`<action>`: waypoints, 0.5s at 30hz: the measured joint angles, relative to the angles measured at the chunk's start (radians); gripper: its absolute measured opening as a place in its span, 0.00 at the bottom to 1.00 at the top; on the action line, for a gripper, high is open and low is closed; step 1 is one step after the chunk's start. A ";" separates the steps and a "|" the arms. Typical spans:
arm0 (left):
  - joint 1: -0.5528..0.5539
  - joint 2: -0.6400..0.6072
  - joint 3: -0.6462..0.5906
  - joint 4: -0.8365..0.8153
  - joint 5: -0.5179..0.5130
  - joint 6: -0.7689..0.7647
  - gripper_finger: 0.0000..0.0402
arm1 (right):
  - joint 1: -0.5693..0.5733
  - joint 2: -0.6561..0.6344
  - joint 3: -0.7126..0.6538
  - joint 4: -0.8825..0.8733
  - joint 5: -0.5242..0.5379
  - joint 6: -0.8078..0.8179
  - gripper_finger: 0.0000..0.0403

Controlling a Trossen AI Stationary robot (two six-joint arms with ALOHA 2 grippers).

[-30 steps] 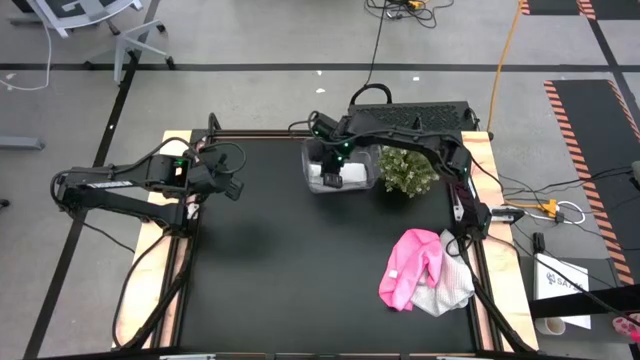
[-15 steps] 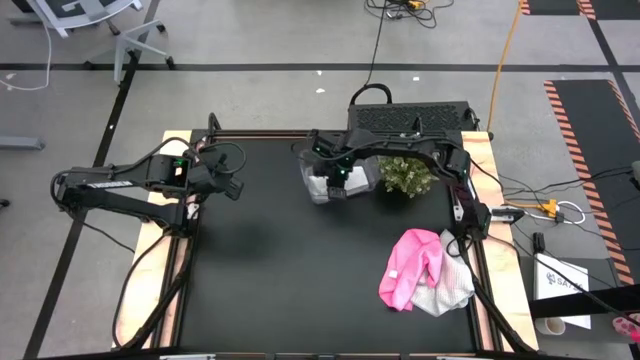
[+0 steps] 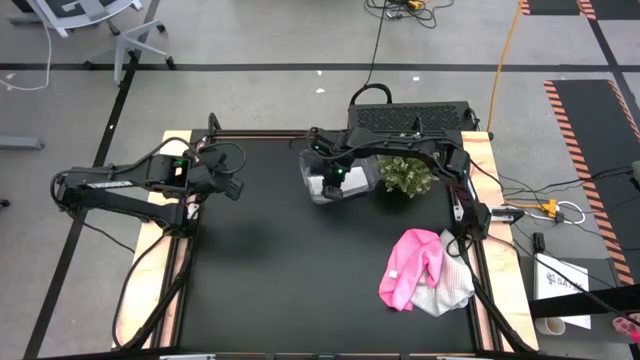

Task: Fold microfiber towels
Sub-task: Put the folded gray towel into the transparent bin

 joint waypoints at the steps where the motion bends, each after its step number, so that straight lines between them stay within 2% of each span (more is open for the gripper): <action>1: 0.000 0.000 0.000 0.000 0.000 0.000 0.33 | 0.000 -0.003 0.000 -0.008 0.000 0.002 0.02; 6: 0.000 0.000 0.000 0.000 0.000 0.000 0.33 | -0.008 -0.014 0.000 -0.058 0.013 -0.018 0.06; 15: 0.000 0.000 0.000 0.000 0.000 -0.001 0.33 | -0.007 -0.015 0.000 -0.067 0.015 -0.014 0.25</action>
